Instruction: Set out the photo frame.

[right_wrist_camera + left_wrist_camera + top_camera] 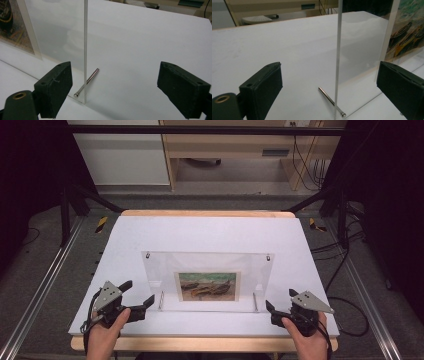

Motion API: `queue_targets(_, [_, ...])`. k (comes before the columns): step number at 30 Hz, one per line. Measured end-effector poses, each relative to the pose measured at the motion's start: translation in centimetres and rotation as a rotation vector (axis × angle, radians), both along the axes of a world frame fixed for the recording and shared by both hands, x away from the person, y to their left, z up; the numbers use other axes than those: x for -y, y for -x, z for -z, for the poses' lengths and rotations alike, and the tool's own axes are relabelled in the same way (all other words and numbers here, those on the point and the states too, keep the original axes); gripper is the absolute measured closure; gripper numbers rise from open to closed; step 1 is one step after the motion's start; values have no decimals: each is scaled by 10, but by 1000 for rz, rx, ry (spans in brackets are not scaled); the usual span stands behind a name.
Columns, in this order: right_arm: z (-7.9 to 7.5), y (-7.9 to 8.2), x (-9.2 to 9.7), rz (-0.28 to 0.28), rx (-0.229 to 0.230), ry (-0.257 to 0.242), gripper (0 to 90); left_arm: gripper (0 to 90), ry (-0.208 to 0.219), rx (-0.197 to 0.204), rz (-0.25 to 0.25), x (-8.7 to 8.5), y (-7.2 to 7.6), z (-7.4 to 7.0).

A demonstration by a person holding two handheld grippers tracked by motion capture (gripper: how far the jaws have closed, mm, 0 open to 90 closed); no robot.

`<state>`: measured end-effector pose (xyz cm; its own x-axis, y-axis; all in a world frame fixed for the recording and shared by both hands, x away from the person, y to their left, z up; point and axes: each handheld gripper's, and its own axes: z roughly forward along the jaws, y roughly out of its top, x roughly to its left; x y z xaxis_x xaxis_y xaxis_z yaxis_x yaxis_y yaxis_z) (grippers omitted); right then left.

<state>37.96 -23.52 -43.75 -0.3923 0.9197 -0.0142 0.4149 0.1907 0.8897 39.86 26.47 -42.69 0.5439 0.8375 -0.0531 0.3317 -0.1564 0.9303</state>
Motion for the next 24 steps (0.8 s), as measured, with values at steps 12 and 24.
queue_targets(12, [1, 6, 8, 33, -18, 3, 121, 57, -52, -26, -72, -19, 6, -2])
queue_targets(24, [9, 2, 21, 83, -85, -5, 111, 59, -192, -81, -60, -34, 6, -3])
